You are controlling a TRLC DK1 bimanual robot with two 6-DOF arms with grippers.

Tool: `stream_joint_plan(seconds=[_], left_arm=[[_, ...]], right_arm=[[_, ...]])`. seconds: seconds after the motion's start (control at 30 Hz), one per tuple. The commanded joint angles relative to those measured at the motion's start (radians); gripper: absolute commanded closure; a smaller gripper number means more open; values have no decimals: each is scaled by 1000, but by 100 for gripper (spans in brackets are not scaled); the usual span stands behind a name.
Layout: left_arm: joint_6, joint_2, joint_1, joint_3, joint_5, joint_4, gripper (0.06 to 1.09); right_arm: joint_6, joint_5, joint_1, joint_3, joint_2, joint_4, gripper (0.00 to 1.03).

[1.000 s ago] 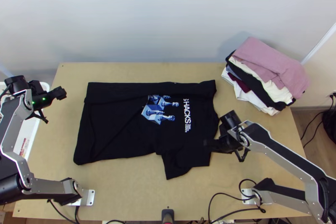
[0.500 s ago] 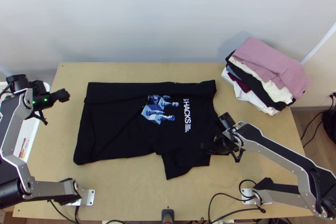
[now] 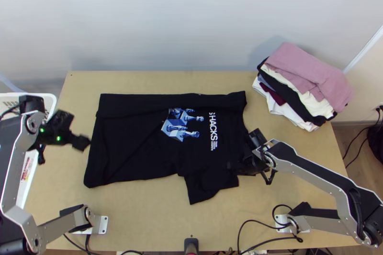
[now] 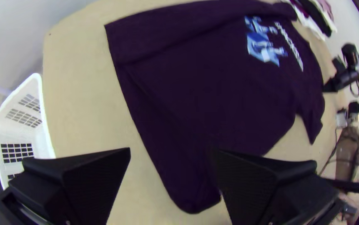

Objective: Fold the t-shirt

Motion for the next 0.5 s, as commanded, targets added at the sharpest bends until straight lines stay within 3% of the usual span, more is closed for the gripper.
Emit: stream_joint_plan(seconds=[0.0, 0.17, 0.47], left_arm=[[194, -29, -6, -107, -90, -74, 16], [364, -138, -7, -208, -153, -139, 16], [421, -231, -107, -329, -228, -147, 16]], right_arm=[[-1, 1, 13, -28, 3, 2, 100], [-4, 1, 1, -39, -3, 10, 100], [-2, 1, 2, -36, -3, 19, 100]])
